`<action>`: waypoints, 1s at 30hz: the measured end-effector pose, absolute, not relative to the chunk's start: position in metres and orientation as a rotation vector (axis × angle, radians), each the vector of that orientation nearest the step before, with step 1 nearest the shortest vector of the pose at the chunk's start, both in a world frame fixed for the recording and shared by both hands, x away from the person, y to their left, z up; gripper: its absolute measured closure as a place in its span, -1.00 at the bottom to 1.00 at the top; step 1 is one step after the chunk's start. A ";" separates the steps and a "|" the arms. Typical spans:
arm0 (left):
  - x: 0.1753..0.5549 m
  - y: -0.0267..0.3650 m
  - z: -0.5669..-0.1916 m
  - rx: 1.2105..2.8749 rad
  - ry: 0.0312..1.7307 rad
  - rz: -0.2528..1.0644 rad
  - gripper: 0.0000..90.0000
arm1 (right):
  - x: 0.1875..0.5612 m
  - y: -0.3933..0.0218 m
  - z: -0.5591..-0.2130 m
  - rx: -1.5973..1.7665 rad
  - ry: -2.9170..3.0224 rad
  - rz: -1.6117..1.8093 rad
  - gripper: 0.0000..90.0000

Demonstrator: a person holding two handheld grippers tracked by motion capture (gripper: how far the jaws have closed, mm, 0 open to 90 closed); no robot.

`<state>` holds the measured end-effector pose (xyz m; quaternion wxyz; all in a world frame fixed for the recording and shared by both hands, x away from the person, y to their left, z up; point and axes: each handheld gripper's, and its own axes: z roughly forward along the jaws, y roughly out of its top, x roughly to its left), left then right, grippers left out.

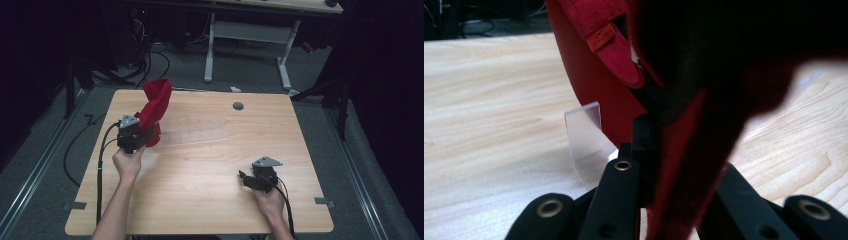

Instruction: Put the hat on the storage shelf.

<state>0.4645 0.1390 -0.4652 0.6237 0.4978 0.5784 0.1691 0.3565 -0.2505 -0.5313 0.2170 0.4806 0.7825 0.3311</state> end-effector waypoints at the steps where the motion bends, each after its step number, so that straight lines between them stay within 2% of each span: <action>1: 0.464 0.139 -0.466 1.143 1.329 0.386 0.87 | 0.356 -0.250 -0.531 1.331 2.168 0.918 -0.15; 15: 0.455 0.135 -0.472 1.226 1.304 0.410 0.84 | 0.357 -0.250 -0.531 1.332 2.169 0.919 -0.16; 20: 0.451 0.137 -0.473 1.197 1.312 0.412 0.66 | 0.357 -0.250 -0.531 1.331 2.169 0.919 -0.16; 30: 0.444 0.139 -0.468 1.176 1.309 0.420 0.16 | 0.357 -0.250 -0.531 1.332 2.169 0.918 -0.16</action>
